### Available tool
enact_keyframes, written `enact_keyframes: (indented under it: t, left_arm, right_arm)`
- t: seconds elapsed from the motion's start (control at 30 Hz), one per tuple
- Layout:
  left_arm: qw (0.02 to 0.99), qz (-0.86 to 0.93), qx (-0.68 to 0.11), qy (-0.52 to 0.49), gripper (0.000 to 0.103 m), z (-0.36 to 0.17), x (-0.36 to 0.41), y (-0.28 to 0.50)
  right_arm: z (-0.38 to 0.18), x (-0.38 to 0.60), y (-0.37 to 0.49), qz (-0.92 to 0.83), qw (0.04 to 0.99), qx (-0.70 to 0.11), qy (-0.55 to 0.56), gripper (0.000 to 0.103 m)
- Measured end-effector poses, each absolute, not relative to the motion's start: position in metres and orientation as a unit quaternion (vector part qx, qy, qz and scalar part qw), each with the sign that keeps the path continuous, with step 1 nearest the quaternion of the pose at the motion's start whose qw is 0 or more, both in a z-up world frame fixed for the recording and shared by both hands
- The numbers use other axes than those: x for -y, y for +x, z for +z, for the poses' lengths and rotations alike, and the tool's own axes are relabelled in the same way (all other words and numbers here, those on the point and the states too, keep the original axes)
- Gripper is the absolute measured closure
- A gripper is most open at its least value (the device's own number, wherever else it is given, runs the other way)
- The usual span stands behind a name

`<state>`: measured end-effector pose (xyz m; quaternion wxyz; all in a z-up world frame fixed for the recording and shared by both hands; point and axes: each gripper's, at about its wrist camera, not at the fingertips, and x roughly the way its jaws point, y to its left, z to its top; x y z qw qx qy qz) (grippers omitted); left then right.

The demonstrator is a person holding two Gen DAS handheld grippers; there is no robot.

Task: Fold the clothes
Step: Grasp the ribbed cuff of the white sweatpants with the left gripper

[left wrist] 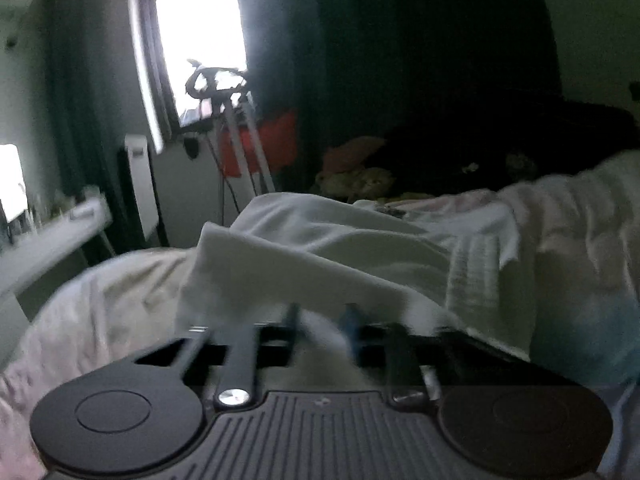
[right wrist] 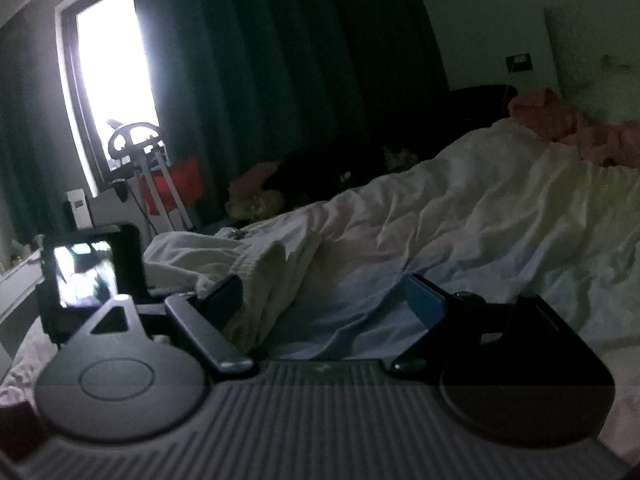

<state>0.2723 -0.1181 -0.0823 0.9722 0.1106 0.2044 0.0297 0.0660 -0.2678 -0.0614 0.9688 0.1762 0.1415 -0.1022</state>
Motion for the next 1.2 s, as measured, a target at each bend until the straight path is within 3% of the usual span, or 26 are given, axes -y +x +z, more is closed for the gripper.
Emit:
enact_keyframes:
  t: [0.17,0.27,0.37,0.4,0.5,0.67,0.8,0.97,1.17,1.2]
  left_arm:
    - [0.974,-0.014,-0.194,0.114,0.087,-0.081,0.108,0.244]
    - [0.972,-0.045,-0.203,0.111,0.08,-0.088,0.105,0.214]
    - [0.969,-0.075,-0.199,0.126,0.043,-0.095,0.105,0.189]
    - [0.967,-0.081,-0.196,0.139,0.037,-0.098,0.107,0.181]
    - [0.964,-0.104,-0.179,0.169,0.021,-0.108,0.114,0.16]
    - [0.949,-0.143,-0.145,0.239,0.015,-0.123,0.141,0.144]
    - [0.951,-0.093,-0.147,0.255,0.016,-0.127,0.161,0.159]
    - [0.953,-0.031,-0.224,0.204,0.032,-0.125,0.159,0.211]
    - [0.964,-0.017,-0.178,0.196,0.073,-0.107,0.149,0.21]
    - [0.968,-0.013,-0.163,0.192,0.086,-0.098,0.142,0.202]
  right_arm:
    - [-0.058,0.269,0.064,-0.1,0.968,-0.137,0.187,0.013]
    - [-0.056,0.272,0.059,-0.1,0.967,-0.14,0.19,0.013]
    - [-0.057,0.281,0.054,-0.103,0.959,-0.153,0.216,0.013]
    - [-0.058,0.285,0.052,-0.103,0.954,-0.157,0.232,0.013]
    - [-0.063,0.298,0.047,-0.115,0.941,-0.165,0.272,0.013]
    - [-0.077,0.312,0.054,-0.137,0.92,-0.186,0.316,0.013]
    - [-0.085,0.319,0.058,-0.134,0.908,-0.192,0.347,0.013]
    - [-0.094,0.316,0.074,-0.137,0.909,-0.202,0.339,0.013]
    - [-0.1,0.304,0.086,-0.109,0.919,-0.209,0.317,0.013]
    - [-0.1,0.303,0.086,-0.106,0.921,-0.206,0.312,0.013]
